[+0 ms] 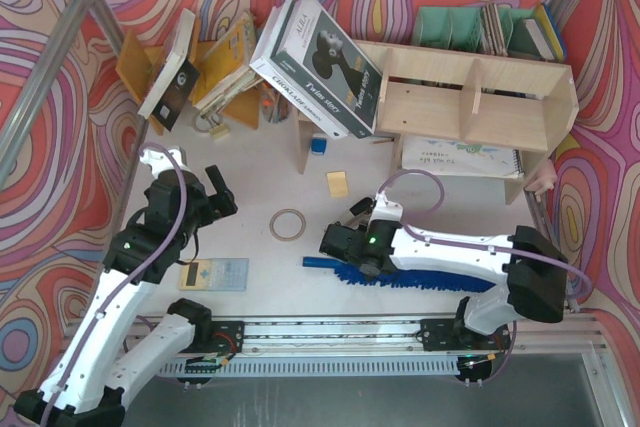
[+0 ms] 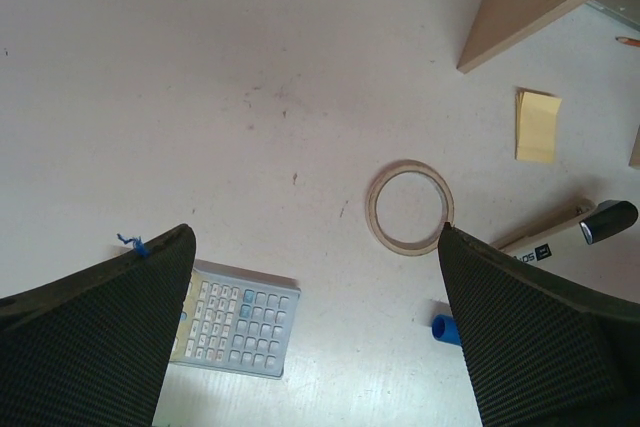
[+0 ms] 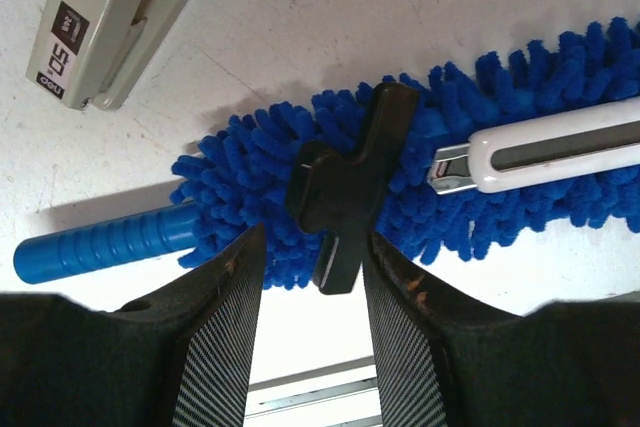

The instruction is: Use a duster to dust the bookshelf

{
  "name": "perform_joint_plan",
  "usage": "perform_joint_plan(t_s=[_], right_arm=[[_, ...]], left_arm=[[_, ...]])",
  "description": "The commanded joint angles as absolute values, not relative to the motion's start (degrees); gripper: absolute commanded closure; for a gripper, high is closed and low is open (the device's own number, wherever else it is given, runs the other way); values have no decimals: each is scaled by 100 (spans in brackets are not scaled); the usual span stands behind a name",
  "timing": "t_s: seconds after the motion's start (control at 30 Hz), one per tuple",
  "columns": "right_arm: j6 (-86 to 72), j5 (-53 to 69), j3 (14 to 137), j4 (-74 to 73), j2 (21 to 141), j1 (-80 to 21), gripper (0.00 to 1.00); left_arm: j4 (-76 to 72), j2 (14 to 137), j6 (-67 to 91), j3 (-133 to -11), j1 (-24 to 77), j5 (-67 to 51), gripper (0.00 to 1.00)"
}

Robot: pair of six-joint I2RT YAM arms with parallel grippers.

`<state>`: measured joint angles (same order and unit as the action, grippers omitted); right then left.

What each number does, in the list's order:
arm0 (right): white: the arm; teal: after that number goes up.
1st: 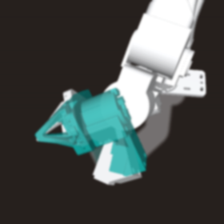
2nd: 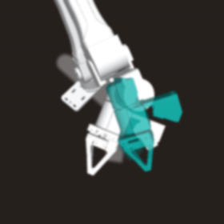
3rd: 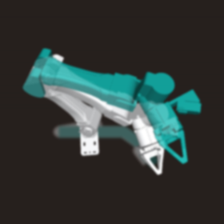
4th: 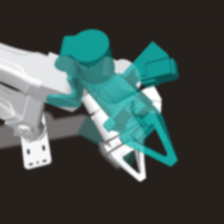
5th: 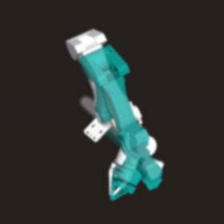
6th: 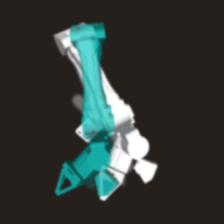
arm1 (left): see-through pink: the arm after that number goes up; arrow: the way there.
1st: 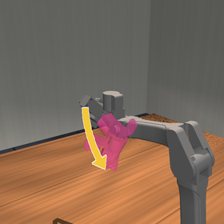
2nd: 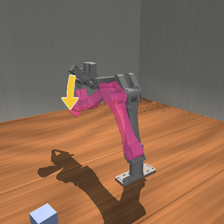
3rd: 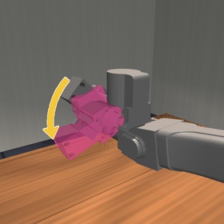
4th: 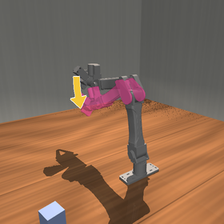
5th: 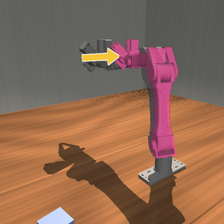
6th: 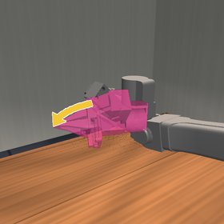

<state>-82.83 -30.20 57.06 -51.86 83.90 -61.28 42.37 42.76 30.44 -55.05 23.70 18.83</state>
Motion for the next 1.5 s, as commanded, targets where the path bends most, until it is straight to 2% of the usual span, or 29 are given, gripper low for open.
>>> perform_joint_plan(t_s=[0.0, 0.43, 0.8, 1.27, 1.47], right_arm=[[-8465, -3238, 6094, -5511, 8772, -6148, 55], [-8567, -3226, 6317, -5792, 9207, -6048, 63], [-8339, -3177, 6378, -5622, 9403, -5900, 65], [-8397, -3138, 6374, -5729, 9466, -5810, 75], [-8438, -3242, 6453, -5880, 9432, -5810, 77]], left_arm=[[4289, 4235, 2945, -5511, 2399, 1830, 1], [4267, 4291, 2970, -5493, 2399, 1749, 2], [4247, 4373, 2971, -5484, 2397, 1701, 1], [4253, 4452, 2967, -5511, 2399, 1750, 1], [4271, 4478, 2978, -5520, 2399, 1783, 1]])
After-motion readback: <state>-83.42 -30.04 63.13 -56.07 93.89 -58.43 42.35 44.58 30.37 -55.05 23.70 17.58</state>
